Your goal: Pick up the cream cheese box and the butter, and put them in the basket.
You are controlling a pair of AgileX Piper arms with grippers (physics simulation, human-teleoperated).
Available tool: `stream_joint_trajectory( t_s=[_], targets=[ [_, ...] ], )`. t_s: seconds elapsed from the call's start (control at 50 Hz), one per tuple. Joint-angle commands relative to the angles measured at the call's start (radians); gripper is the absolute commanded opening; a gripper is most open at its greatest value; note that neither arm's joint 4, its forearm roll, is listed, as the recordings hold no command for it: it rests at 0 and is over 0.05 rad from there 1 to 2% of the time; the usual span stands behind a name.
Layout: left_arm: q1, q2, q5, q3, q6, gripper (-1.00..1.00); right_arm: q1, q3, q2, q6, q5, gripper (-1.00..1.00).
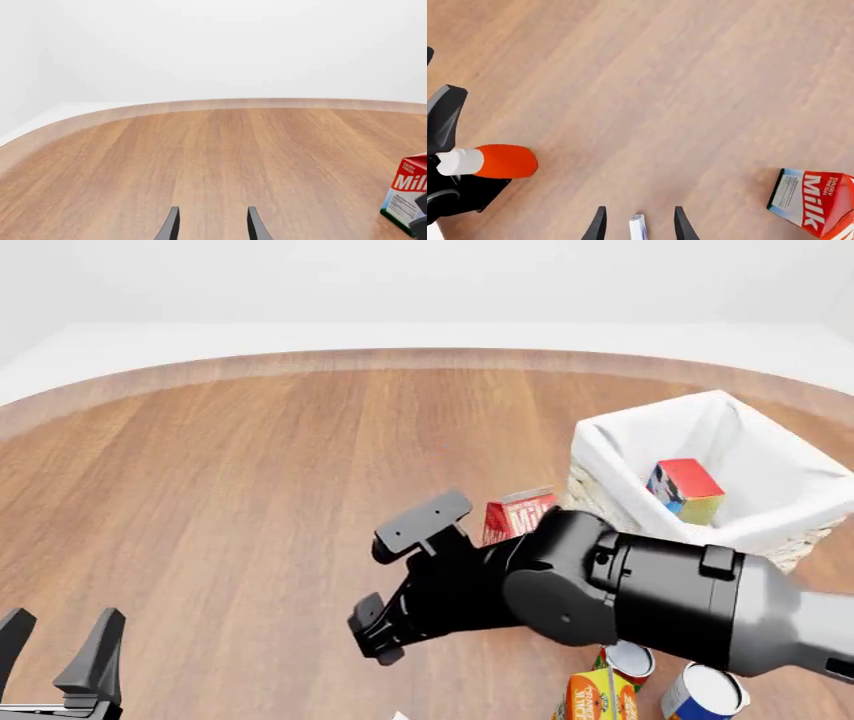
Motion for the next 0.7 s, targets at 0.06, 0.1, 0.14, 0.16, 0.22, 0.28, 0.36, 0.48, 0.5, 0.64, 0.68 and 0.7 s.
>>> stream_joint_trajectory(
  t_s=[0.06, 0.1, 0.14, 0.16, 0.22, 0.28, 0.36, 0.48, 0.5, 0.64, 0.68, 0.7],
  targets=[
    [0.0, 0.0, 0.0, 0.0, 0.0, 1.0, 0.021, 0.007, 0.041, 0.018, 0.001, 1.0],
    [0.0, 0.0, 0.0, 0.0, 0.0, 1.0, 0.018, -0.004, 0.047, 0.009, 0.015, 1.0],
    [0.0, 0.0, 0.0, 0.0, 0.0, 1.0, 0.019, -0.012, 0.049, 0.005, 0.031, 1.0],
    [0.0, 0.0, 0.0, 0.0, 0.0, 1.0, 0.019, -0.014, 0.05, 0.005, 0.037, 1.0],
    [0.0, 0.0, 0.0, 0.0, 0.0, 1.0, 0.035, -0.019, 0.069, 0.017, 0.055, 1.0],
    [0.0, 0.0, 0.0, 0.0, 0.0, 1.0, 0.034, -0.019, 0.084, 0.016, 0.064, 1.0],
    [0.0, 0.0, 0.0, 0.0, 0.0, 1.0, 0.045, -0.03, 0.102, 0.018, 0.087, 1.0],
    [0.0, 0.0, 0.0, 0.0, 0.0, 1.0, 0.061, -0.019, 0.116, 0.032, 0.088, 1.0],
    [0.0, 0.0, 0.0, 0.0, 0.0, 1.0, 0.062, -0.019, 0.117, 0.032, 0.089, 1.0],
    [0.0, 0.0, 0.0, 0.0, 0.0, 1.0, 0.07, 0.005, 0.123, 0.049, 0.074, 1.0],
    [0.0, 0.0, 0.0, 0.0, 0.0, 1.0, 0.073, 0.012, 0.122, 0.058, 0.067, 1.0],
    [0.0, 0.0, 0.0, 0.0, 0.0, 1.0, 0.074, 0.014, 0.122, 0.061, 0.063, 1.0]
  ],
)
